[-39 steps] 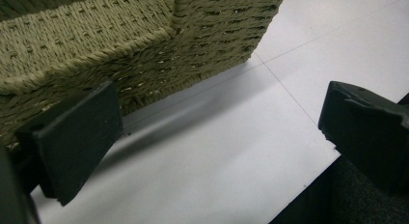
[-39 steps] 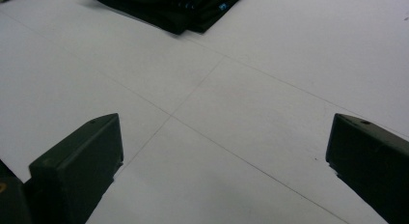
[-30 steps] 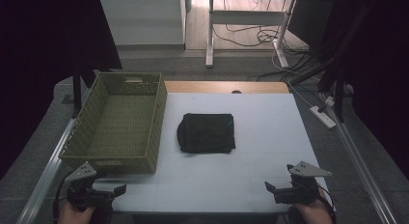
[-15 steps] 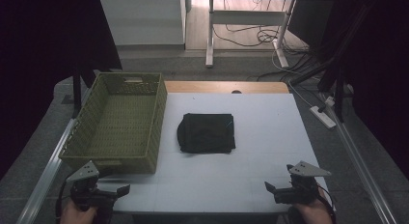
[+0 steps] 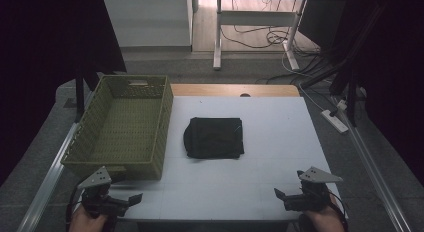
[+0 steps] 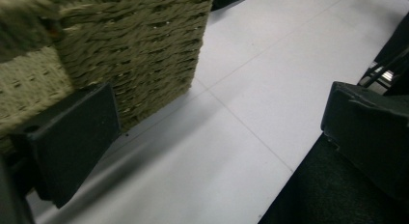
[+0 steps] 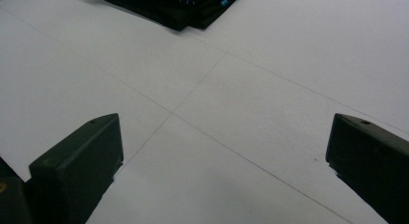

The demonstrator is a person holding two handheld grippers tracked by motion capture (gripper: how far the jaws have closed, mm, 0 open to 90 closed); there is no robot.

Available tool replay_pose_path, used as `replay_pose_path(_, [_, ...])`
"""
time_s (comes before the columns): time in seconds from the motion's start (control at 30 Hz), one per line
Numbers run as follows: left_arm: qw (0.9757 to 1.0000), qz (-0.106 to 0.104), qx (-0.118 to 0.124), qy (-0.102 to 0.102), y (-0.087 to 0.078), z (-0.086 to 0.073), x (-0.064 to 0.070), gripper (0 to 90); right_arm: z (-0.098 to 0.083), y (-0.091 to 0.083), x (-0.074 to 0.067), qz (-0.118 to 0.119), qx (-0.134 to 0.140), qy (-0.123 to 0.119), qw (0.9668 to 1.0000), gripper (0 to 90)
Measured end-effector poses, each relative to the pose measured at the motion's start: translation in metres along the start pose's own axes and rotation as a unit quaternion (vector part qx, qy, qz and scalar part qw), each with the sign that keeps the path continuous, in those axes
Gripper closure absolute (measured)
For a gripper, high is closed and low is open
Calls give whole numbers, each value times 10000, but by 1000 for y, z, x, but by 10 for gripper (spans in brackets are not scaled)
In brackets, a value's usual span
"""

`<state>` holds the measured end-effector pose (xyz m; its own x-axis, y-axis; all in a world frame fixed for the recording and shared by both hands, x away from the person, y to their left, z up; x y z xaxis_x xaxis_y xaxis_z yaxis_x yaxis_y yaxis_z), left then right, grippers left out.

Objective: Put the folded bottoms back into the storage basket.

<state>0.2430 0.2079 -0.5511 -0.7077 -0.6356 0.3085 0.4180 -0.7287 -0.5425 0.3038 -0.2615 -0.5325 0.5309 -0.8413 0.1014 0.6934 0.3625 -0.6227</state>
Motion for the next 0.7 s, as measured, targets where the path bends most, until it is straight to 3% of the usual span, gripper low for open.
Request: replay_pose_path(0.7, [9979, -543, -19, 339, 26, 14, 25, 0, 0, 0, 0, 4, -25, 0, 10000, 2])
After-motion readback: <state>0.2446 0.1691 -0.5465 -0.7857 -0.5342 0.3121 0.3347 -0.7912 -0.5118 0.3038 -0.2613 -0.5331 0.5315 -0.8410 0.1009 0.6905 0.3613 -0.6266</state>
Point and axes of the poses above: each handheld gripper's, and its own axes: y roughly forward along the jaws, z roughly out of its top, x roughly to its right, the point moved 9 cm from there along y, roughly forward along the jaws, and after that the axes turned 7 degrees about -z, right-handed, at the moved point
